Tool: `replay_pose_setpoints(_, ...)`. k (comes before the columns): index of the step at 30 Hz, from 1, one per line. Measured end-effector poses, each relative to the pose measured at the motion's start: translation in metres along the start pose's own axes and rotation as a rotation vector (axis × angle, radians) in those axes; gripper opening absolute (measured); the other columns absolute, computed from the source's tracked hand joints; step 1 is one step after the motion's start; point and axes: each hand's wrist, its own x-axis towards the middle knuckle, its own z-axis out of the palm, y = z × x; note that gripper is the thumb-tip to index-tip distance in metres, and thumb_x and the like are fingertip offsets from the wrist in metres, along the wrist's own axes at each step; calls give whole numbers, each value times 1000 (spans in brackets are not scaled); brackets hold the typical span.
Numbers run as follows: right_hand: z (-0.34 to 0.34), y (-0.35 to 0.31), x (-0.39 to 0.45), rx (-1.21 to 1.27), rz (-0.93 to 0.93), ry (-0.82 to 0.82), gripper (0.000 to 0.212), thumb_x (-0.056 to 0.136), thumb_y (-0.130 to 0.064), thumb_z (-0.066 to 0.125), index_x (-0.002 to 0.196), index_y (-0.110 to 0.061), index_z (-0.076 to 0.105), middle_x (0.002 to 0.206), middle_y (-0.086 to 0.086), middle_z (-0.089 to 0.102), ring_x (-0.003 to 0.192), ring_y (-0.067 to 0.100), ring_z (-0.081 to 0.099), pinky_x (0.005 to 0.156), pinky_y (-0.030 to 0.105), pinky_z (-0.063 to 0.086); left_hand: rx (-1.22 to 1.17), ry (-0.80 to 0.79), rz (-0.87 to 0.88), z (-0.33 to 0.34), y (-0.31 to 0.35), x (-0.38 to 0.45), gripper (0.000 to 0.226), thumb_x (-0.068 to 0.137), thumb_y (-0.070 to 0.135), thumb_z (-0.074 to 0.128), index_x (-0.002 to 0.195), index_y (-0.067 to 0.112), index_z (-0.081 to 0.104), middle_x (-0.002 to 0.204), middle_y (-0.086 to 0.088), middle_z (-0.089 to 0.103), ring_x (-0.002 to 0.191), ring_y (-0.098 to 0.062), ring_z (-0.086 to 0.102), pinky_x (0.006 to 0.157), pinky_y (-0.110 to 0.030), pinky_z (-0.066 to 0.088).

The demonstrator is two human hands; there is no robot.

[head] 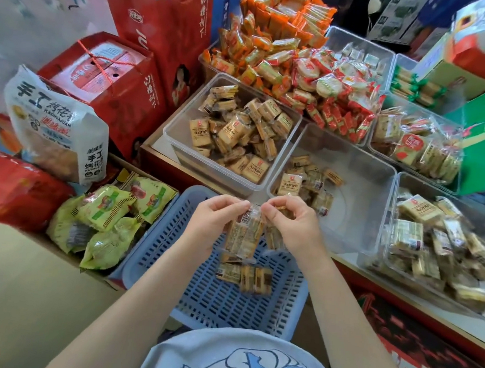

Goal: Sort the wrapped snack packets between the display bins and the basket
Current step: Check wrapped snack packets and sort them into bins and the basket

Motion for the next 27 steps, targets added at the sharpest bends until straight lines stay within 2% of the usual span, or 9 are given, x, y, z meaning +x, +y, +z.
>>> replay_pose_setpoints(4, 5, 5, 0, 16, 21, 14, 14, 90, -27, 77, 80, -37, 74, 105, -3, 65, 104, 16, 63, 96, 51, 54, -36, 52, -23, 1, -3, -3, 17, 97, 24, 67, 91, 12, 79, 85, -9, 74, 75, -19, 67, 65, -30, 54)
replay_pose_setpoints(8, 4, 7, -1, 77, 56, -29, 7, 88, -34, 78, 83, -36, 73, 105, 5, 67, 101, 25, 67, 91, 55, 56, -60, 103, -15, 4, -2, -3, 18, 98, 22, 66, 91, 11, 78, 81, -5, 76, 71, -13, 70, 59, -24, 54)
replay_pose_setpoints(12, 4, 5, -2, 78, 74, -36, 9, 87, -33, 80, 83, -32, 72, 103, 9, 68, 98, 28, 67, 90, 56, 56, -73, 109, -23, 3, -4, 2, 24, 102, 29, 60, 90, 18, 79, 86, -7, 77, 76, -17, 72, 64, -29, 57)
replay_pose_setpoints(14, 3, 3, -1, 76, 69, 3, 8, 88, -29, 79, 82, -32, 73, 102, 5, 68, 98, 27, 67, 91, 55, 56, -33, 26, -57, -1, -3, 6, 28, 100, 40, 58, 90, 25, 79, 91, -8, 77, 82, -22, 70, 70, -35, 56)
replay_pose_setpoints(16, 0, 2, -1, 99, 72, 56, 9, 89, -27, 78, 81, -30, 74, 97, 7, 71, 94, 30, 68, 87, 56, 57, 25, -136, -100, -5, 1, 7, 23, 89, 47, 65, 99, 29, 77, 97, -9, 76, 88, -24, 70, 75, -39, 56)
replay_pose_setpoints(19, -5, 1, 0, 136, 110, 120, 7, 90, -32, 77, 84, -28, 75, 93, 8, 72, 92, 30, 69, 82, 52, 61, 61, -300, -132, -11, 0, 6, 44, 78, 34, 77, 119, 19, 66, 111, -16, 74, 97, -28, 73, 74, -37, 61)
replay_pose_setpoints(21, -6, 1, -1, 164, 140, 123, 10, 92, -34, 74, 89, -25, 73, 93, 9, 72, 93, 29, 69, 79, 43, 62, 16, -221, -118, -11, -3, 7, 41, 85, 26, 77, 122, 14, 64, 112, -18, 74, 99, -32, 74, 70, -37, 62)
replay_pose_setpoints(24, -7, 1, -1, 154, 167, 75, 12, 89, -37, 76, 89, -25, 72, 95, 11, 70, 87, 22, 65, 75, 35, 58, -119, 0, -145, -8, -5, 9, 32, 95, 21, 70, 122, 7, 62, 114, -21, 73, 93, -31, 75, 57, -28, 60)
replay_pose_setpoints(27, -3, -1, -5, 102, 170, -60, 14, 85, -36, 80, 89, -27, 71, 96, 4, 70, 89, 16, 64, 77, 33, 57, -190, 65, -165, -7, -3, 12, 33, 97, 25, 66, 122, 5, 62, 109, -17, 76, 89, -25, 77, 58, -23, 59)
